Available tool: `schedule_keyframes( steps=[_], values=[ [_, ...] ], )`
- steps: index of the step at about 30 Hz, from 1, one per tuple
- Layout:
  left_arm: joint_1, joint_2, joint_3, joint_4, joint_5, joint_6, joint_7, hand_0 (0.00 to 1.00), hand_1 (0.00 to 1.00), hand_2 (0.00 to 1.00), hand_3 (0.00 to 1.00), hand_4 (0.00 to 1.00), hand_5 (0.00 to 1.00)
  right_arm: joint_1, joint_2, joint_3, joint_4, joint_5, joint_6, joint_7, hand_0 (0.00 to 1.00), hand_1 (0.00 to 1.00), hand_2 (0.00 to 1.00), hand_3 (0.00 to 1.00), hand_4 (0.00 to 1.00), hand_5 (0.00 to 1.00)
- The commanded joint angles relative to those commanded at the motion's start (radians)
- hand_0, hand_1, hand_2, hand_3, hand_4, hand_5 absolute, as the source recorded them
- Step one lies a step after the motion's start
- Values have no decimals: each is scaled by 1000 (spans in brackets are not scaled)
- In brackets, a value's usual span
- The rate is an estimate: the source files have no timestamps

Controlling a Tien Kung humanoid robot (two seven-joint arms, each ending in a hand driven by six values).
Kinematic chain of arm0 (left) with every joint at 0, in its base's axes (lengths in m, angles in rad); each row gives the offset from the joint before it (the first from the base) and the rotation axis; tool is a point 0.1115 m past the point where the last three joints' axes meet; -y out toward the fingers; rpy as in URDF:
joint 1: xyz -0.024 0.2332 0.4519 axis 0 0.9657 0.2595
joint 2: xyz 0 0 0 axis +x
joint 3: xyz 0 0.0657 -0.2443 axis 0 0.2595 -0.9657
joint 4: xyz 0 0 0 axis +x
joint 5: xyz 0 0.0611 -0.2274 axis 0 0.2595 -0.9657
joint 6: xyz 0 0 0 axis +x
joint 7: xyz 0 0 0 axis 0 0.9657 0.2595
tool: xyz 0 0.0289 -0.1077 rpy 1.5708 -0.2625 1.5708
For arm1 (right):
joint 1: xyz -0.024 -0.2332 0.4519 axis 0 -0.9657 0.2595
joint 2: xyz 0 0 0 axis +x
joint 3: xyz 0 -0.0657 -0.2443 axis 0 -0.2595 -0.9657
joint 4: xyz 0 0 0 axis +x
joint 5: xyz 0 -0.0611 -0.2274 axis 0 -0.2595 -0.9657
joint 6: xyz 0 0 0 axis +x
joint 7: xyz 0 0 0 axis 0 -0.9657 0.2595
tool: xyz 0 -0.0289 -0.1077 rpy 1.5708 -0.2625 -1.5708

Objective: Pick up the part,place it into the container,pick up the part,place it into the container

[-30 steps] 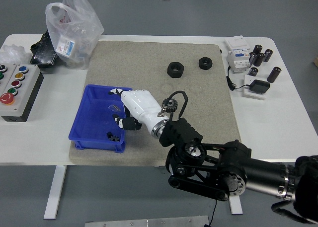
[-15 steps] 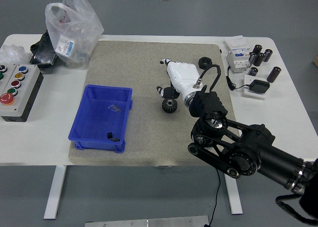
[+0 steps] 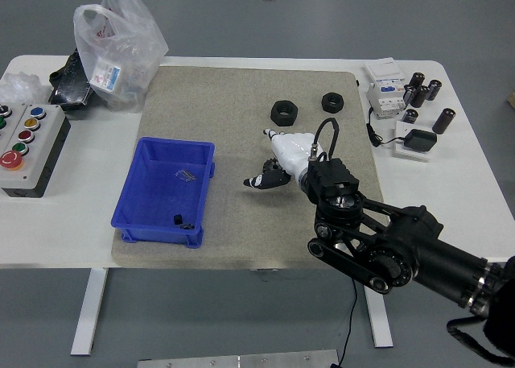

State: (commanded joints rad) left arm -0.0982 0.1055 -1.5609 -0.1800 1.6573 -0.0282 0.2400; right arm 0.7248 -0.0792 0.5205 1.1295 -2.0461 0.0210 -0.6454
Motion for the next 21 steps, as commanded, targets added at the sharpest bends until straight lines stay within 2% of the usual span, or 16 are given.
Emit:
schedule_keyframes(
  steps=[1, 2, 7, 8, 13, 14, 19, 20, 21],
  values=[
    [0, 0, 0, 0, 0, 0, 0, 611, 608, 603, 606, 533, 336, 1, 0, 1, -5, -7, 0, 0, 261, 451, 868, 998, 998, 696],
    [0, 0, 0, 0, 1, 0, 0, 610, 607, 601, 605, 533, 336, 1, -1, 1, -7, -11, -1, 0, 254, 450, 795, 940, 998, 673],
    [0, 0, 1, 0, 0, 0, -1, 610, 607, 601, 605, 533, 336, 2, 4, -14, -25, -29, -32, 0, 254, 450, 795, 940, 998, 673],
    [-1, -1, 1, 0, -1, 0, -1, 611, 606, 601, 606, 527, 333, 3, 4, -21, -29, -32, -39, 0, 228, 426, 664, 795, 892, 419],
    [-2, -1, 1, 0, -1, -1, -2, 611, 606, 601, 606, 527, 333, 8, 3, -54, -52, -22, -57, 0, 228, 426, 664, 795, 892, 419],
    [-2, -1, 1, 0, -1, -1, -2, 613, 607, 603, 608, 522, 342, 8, 3, -60, -57, -20, -58, 0, 226, 385, 507, 686, 666, 301],
    [-1, -1, 0, 0, -1, -2, -1, 613, 607, 603, 608, 522, 342, 5, 8, -85, -83, -17, -62, 0, 226, 385, 507, 686, 666, 301],
    [-1, -1, 0, 0, -1, -3, -1, 614, 607, 606, 611, 525, 360, 4, 9, -89, -87, -14, -68, 0, 222, 378, 487, 658, 434, 231],
    [0, -1, 0, 0, -2, -4, -1, 614, 607, 606, 611, 525, 360, 4, 9, -92, -89, -12, -74, 0, 222, 378, 487, 658, 434, 231]
  ],
)
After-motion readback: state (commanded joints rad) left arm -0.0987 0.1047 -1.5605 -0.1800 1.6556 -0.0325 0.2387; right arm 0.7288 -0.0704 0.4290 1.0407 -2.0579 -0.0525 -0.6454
